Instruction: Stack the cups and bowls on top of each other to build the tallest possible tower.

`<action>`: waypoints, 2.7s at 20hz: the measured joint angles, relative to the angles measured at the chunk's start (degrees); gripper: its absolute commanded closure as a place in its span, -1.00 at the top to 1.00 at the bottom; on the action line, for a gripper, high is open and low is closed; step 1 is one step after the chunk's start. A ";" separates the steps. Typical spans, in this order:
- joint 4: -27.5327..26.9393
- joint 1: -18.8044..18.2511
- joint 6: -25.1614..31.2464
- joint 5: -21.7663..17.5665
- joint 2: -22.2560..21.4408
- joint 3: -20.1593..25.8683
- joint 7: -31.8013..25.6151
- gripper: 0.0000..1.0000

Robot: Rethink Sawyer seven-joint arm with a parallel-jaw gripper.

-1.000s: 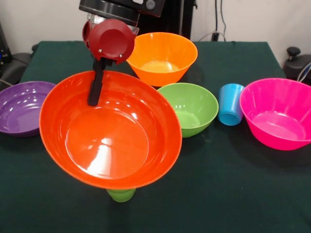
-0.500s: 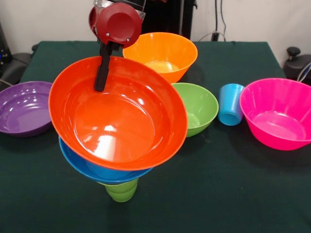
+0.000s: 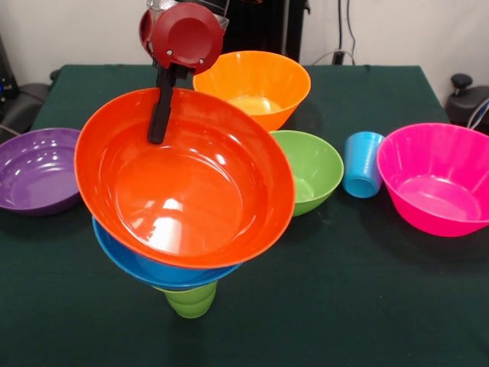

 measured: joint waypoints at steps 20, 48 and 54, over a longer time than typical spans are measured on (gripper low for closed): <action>1.26 -2.94 -3.71 -0.01 0.09 0.26 0.00 -1.00; 1.25 1.13 -3.93 -0.01 0.82 -0.97 0.00 -1.00; 1.65 1.18 -5.43 -0.05 1.82 -1.04 0.00 -1.00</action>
